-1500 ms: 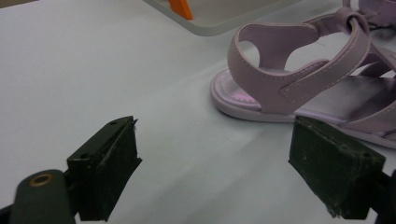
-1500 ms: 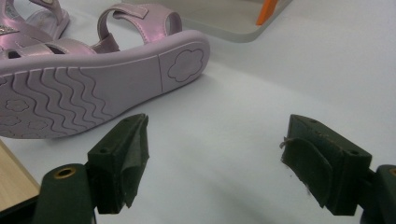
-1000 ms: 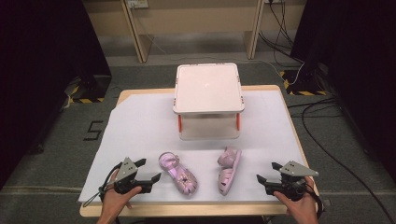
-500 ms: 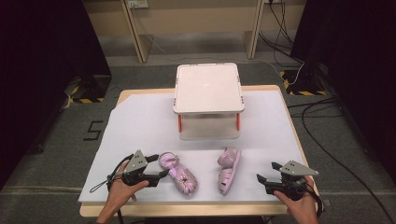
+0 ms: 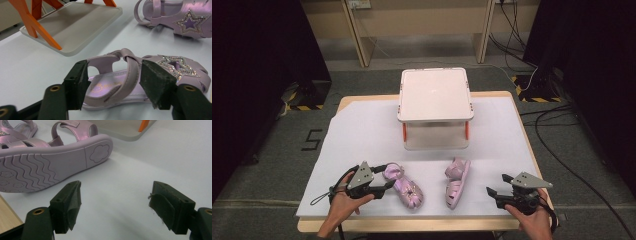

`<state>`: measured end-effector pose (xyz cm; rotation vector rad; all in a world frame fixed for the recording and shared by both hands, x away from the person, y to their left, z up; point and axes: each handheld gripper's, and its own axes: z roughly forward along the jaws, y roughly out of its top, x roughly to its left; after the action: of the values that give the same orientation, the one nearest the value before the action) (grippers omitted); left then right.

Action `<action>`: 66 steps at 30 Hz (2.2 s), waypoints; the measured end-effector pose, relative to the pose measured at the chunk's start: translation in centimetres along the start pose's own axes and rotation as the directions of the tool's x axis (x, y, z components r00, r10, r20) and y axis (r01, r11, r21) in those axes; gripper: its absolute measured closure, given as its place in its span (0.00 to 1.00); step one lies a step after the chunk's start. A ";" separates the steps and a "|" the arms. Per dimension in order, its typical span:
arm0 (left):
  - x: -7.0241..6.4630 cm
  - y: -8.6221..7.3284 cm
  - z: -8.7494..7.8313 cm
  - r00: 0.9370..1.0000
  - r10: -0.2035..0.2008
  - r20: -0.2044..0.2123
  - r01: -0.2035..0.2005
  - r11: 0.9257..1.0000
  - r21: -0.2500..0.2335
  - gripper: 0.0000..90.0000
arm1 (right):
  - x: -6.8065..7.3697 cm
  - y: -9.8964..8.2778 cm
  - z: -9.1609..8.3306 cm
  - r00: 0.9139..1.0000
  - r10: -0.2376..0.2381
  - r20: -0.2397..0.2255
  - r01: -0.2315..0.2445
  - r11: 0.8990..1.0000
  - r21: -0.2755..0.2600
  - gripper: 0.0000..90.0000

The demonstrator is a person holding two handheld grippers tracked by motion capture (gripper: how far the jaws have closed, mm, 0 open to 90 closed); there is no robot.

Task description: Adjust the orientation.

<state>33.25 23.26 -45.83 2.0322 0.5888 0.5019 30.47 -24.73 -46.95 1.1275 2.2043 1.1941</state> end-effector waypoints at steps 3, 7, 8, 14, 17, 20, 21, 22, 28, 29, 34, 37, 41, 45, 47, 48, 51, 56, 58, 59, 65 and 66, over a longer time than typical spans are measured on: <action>0.2 0.1 0.3 0.999 -0.017 0.028 0.017 1.000 0.014 0.45 | 0.1 0.0 0.0 1.000 0.003 -0.004 -0.003 1.000 0.003 0.28; 0.0 -0.3 1.5 0.997 -0.024 0.069 0.018 0.996 0.082 0.54 | 0.1 0.0 0.1 1.000 0.002 -0.008 -0.002 1.000 0.003 0.28; 0.0 -0.4 1.7 0.997 -0.023 0.078 0.016 0.996 0.087 0.58 | 0.1 0.0 0.1 1.000 0.003 -0.008 -0.003 1.000 0.004 0.28; -0.3 0.2 1.5 1.000 -0.001 0.029 -0.001 0.999 0.049 0.79 | 0.1 0.0 0.1 1.000 -0.007 -0.010 0.007 1.000 0.001 0.28; 0.1 0.5 0.9 0.997 -0.069 -0.041 0.069 0.998 -0.004 0.84 | 0.1 0.0 0.0 1.000 -0.004 -0.010 0.004 1.000 0.001 0.28; 0.7 0.7 0.1 0.978 -0.153 -0.139 0.148 0.988 -0.048 0.86 | 0.0 0.0 0.0 1.000 -0.002 -0.012 0.002 1.000 0.000 0.28; 0.7 0.6 -0.2 0.972 -0.147 -0.183 0.142 0.989 -0.039 0.86 | 0.0 0.0 0.0 1.000 -0.002 -0.012 0.002 1.000 -0.001 0.28; 0.7 0.5 -0.3 0.967 -0.148 -0.208 0.146 0.989 -0.028 0.86 | 0.0 0.0 0.0 1.000 -0.003 -0.012 0.003 1.000 -0.001 0.28; -0.6 -0.1 0.2 0.950 -0.276 -0.149 0.283 0.959 0.032 0.83 | 0.1 0.0 0.0 1.000 -0.008 -0.011 0.008 1.000 0.002 0.28; -1.0 0.1 0.3 0.946 -0.299 -0.127 0.304 0.952 0.025 0.80 | 0.0 0.0 0.0 1.000 -0.008 -0.011 0.008 1.000 0.002 0.28; -2.5 1.3 -0.4 0.952 -0.286 -0.110 0.292 0.956 0.038 0.73 | 0.1 0.0 0.0 1.000 -0.006 -0.012 0.006 1.000 0.003 0.28; -3.0 1.4 -0.8 0.946 -0.311 -0.089 0.315 0.948 0.039 0.69 | 0.1 0.0 0.0 1.000 -0.010 -0.013 0.010 1.000 0.003 0.28; -3.4 1.3 -1.4 0.941 -0.333 -0.058 0.335 0.941 0.041 0.72 | 0.1 0.0 0.1 1.000 -0.010 -0.013 0.010 1.000 0.003 0.28; -3.8 1.3 -1.8 0.938 -0.346 -0.015 0.346 0.937 0.052 0.72 | 0.0 0.0 0.1 1.000 -0.009 -0.013 0.009 1.000 0.006 0.28; -4.1 1.2 -1.8 0.940 -0.340 -0.003 0.340 0.939 0.056 0.71 | 0.0 0.0 0.1 1.000 -0.008 -0.012 0.008 1.000 0.007 0.28; -4.2 1.2 -1.8 0.941 -0.337 0.000 0.337 0.940 0.057 0.71 | 0.0 0.0 0.1 1.000 -0.009 -0.012 0.009 1.000 0.007 0.28; -4.3 1.1 -1.9 0.947 -0.320 0.012 0.318 0.945 0.078 0.70 | 0.1 0.0 0.1 1.000 -0.006 -0.015 0.006 1.000 0.008 0.28; -4.3 0.4 -2.4 0.954 -0.299 -0.001 0.298 0.948 0.110 0.61 | 0.0 -0.1 0.1 1.000 -0.007 -0.013 0.007 1.000 0.010 0.28; -4.2 0.1 -2.8 0.953 -0.302 -0.003 0.300 0.947 0.114 0.58 | 0.0 -0.1 0.2 1.000 -0.013 -0.014 0.013 1.000 0.011 0.28; -4.1 0.0 -3.0 0.953 -0.302 0.001 0.300 0.948 0.109 0.58 | 0.0 -0.1 0.2 1.000 -0.013 -0.014 0.014 1.000 0.012 0.28; -2.7 0.6 -5.4 0.966 -0.251 -0.051 0.253 0.967 0.020 0.57 | 0.0 -0.1 0.2 1.000 -0.005 -0.011 0.005 1.000 0.011 0.28; -2.7 0.6 -5.4 0.966 -0.251 -0.051 0.253 0.967 0.020 0.57 | 0.0 -0.1 0.2 1.000 -0.005 -0.011 0.005 1.000 0.011 0.28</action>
<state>28.17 25.04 -42.99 1.9380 0.8742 0.3931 30.53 -24.63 -47.10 1.1215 2.2235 1.1895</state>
